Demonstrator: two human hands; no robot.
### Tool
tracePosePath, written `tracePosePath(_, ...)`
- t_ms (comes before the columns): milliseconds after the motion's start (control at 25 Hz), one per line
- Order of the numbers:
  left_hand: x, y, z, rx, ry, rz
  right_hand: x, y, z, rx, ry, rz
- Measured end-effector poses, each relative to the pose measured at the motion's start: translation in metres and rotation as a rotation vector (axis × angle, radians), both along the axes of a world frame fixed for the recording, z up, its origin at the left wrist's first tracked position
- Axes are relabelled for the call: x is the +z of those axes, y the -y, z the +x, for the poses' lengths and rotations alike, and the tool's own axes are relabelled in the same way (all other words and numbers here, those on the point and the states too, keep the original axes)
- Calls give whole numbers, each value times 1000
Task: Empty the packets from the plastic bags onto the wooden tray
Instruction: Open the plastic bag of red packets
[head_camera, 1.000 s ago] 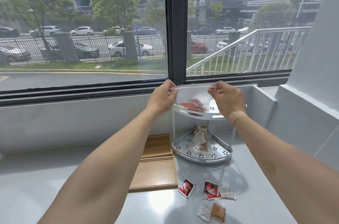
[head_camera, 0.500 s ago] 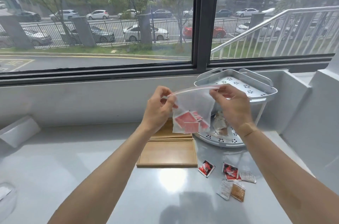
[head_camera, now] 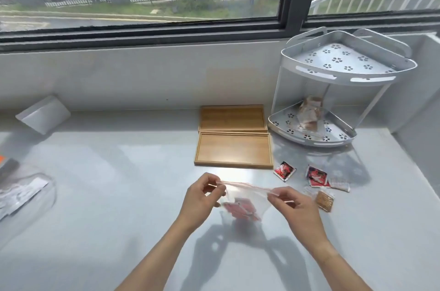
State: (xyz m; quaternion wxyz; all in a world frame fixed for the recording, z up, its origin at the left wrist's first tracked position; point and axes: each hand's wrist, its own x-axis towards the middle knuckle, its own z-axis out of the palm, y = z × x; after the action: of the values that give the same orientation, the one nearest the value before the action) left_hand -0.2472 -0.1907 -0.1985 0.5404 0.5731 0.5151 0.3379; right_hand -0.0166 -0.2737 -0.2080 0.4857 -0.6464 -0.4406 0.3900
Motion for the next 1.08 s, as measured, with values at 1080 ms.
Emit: tracePosePath(1080,26,31,28,-12,-156,-394,-8,31,-49,152,817,364)
